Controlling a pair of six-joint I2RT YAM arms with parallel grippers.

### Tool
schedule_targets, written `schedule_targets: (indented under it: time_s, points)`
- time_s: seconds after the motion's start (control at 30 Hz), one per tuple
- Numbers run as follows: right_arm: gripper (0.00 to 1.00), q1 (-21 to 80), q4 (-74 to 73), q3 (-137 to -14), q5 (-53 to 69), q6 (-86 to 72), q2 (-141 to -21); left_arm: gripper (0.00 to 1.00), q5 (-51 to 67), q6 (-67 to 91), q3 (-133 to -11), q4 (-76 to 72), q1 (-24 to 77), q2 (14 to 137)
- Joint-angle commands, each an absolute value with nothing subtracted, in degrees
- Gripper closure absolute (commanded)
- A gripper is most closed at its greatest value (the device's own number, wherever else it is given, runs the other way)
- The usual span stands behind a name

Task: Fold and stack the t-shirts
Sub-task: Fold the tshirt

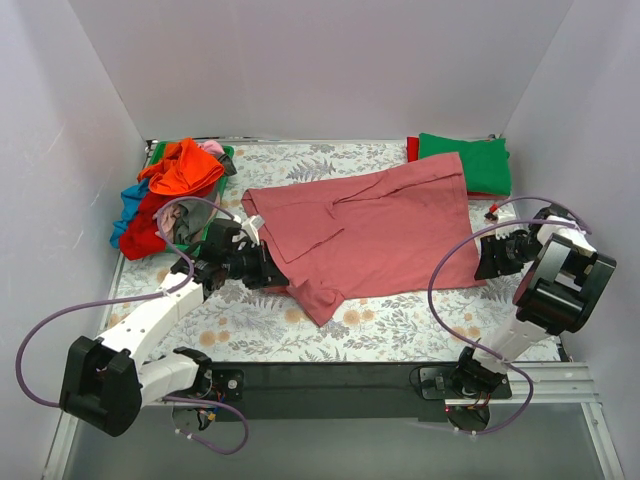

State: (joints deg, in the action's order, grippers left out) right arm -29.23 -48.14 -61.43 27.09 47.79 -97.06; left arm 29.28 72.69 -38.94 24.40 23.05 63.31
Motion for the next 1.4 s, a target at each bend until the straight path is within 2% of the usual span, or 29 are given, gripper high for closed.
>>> schedule_targets:
  time_s: [0.0, 0.47, 0.57, 0.67, 0.7, 0.77, 0.8, 0.9, 1.17, 1.37]
  points:
    - [0.49, -29.3, -49.3, -62.0, 28.8, 43.9, -97.4, 1.0, 32.7, 69.7, -39.3, 22.9, 22.9, 63.0]
    - [0.5, -29.3, -40.9, -56.7, 20.1, 38.2, -97.7, 1.0, 35.2, 69.3, -38.7, 22.4, 22.9, 61.0]
    - [0.53, -29.3, -40.3, -55.5, 20.0, 38.3, -98.2, 1.0, 35.3, 69.8, -38.8, 22.5, 22.9, 60.9]
    - [0.6, -29.3, -39.9, -54.6, 20.4, 38.5, -98.3, 1.0, 35.2, 70.1, -39.5, 23.1, 22.9, 60.6]
    - [0.68, -29.3, -39.9, -54.5, 20.9, 38.5, -98.3, 1.0, 34.9, 70.4, -39.7, 23.5, 22.9, 60.5]
    - [0.76, -29.3, -40.1, -54.3, 21.9, 38.8, -98.1, 1.0, 35.0, 71.3, -40.0, 23.7, 22.9, 59.9]
    - [0.84, -29.3, -40.0, -54.3, 22.1, 38.8, -97.9, 1.0, 34.8, 71.7, -40.0, 23.7, 22.9, 59.6]
    - [0.99, -29.3, -40.2, -54.3, 23.1, 39.5, -96.5, 1.0, 34.6, 73.9, -39.9, 23.6, 22.9, 58.0]
    - [0.99, -29.4, -40.9, -55.9, 27.2, 41.1, -89.8, 1.0, 33.1, 81.2, -37.8, 24.0, 22.9, 50.7]
    - [0.99, -29.4, -41.7, -58.4, 33.6, 41.8, -89.2, 1.0, 31.1, 85.3, -36.0, 25.0, 22.9, 47.5]
